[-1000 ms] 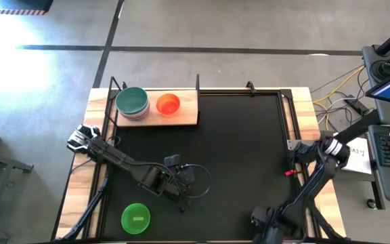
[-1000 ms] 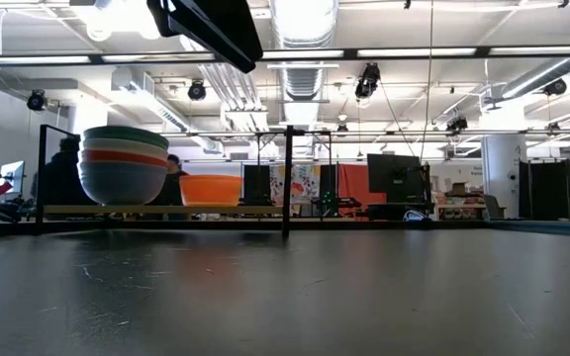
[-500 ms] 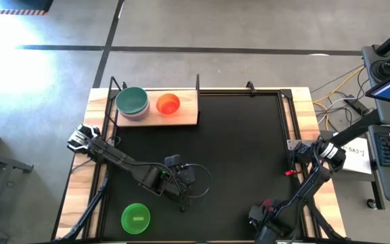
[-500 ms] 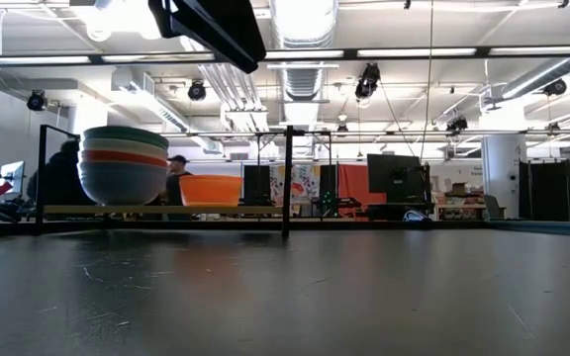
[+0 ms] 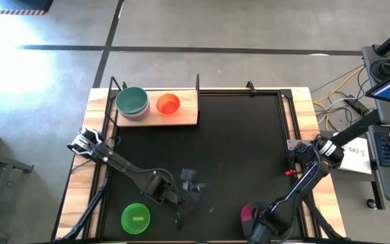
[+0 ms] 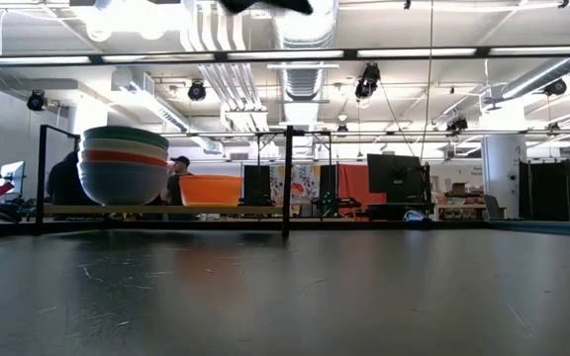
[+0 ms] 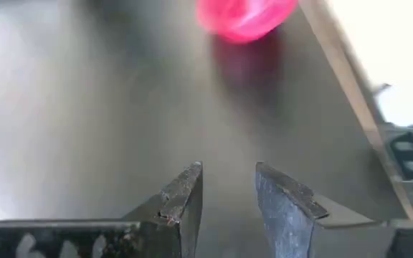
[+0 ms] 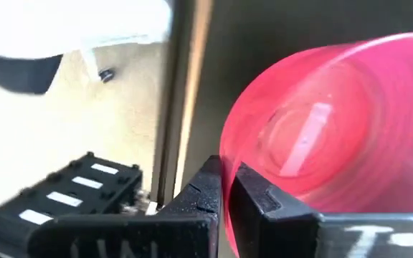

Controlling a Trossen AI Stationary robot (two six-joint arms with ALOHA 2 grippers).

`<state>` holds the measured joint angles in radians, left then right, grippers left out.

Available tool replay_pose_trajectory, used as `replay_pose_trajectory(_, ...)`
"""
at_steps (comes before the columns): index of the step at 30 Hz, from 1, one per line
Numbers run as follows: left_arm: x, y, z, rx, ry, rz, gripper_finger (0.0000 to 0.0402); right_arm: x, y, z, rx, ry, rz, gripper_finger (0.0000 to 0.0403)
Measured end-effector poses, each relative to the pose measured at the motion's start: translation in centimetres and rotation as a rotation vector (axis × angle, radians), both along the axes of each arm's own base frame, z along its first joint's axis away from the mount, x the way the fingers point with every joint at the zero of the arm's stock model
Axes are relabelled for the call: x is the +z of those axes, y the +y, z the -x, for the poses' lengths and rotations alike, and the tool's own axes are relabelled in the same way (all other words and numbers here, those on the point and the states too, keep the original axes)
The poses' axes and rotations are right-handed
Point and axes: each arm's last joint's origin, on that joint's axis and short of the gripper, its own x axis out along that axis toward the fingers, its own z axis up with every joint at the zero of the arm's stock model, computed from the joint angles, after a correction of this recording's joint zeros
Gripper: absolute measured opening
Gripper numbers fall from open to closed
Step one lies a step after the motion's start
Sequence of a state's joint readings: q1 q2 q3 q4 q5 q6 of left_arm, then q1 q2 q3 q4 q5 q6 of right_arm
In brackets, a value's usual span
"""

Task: Place and stack bowls onto a shelf
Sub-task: Stack the red bowl on top of the orange bowl on the shelf

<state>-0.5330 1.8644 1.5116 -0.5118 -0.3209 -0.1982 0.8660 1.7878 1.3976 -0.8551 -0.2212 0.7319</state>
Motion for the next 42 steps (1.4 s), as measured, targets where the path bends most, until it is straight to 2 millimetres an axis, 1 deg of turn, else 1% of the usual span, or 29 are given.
replay_pose_trajectory(4, -0.9, -2.7, -0.8, -0.229, -0.124, -0.087, 0.0112, 1.2, 0.1, -1.2, 0.143, -0.142, -0.006, 0.0008)
replay_pose_trajectory(8, -1.8, -4.7, -1.6, -0.329, -0.241, -0.131, 0.0112, 2.4, 0.0, -2.5, 0.245, -0.267, -0.015, 0.0008)
replay_pose_trajectory(11, -2.3, -5.3, -2.1, -0.345, -0.292, -0.130, 0.0112, 2.8, 0.2, -3.5, 0.305, -0.370, -0.074, 0.0008)
replay_pose_trajectory(15, -2.5, -5.7, -2.4, -0.365, -0.331, -0.074, 0.0112, 3.3, 0.4, -4.5, 0.426, -0.483, -0.147, 0.0008)
replay_pose_trajectory(21, -1.9, -6.5, -2.3, -0.490, -0.358, 0.069, 0.0112, 3.6, 0.1, -5.4, 0.544, -0.584, -0.150, 0.0008)
replay_pose_trajectory(23, -1.9, -6.7, -2.2, -0.526, -0.356, 0.095, 0.0112, 3.6, -0.2, -5.7, 0.562, -0.605, -0.143, 0.0008)
replay_pose_trajectory(27, -1.9, -7.0, -2.0, -0.532, -0.359, 0.095, 0.0112, 3.8, -0.7, -6.4, 0.601, -0.656, -0.147, 0.0008)
replay_pose_trajectory(34, -1.9, -7.5, -1.7, -0.537, -0.372, 0.062, 0.0112, 4.0, -0.5, -6.6, 0.633, -0.687, -0.182, 0.0008)
replay_pose_trajectory(38, -1.9, -7.6, -1.6, -0.529, -0.369, 0.071, 0.0111, 4.1, -0.5, -6.7, 0.572, -0.662, -0.197, 0.0008)
replay_pose_trajectory(42, -2.0, -7.5, -1.6, -0.528, -0.359, 0.069, 0.0104, 4.6, -0.4, -6.7, 0.478, -0.627, -0.231, 0.0008)
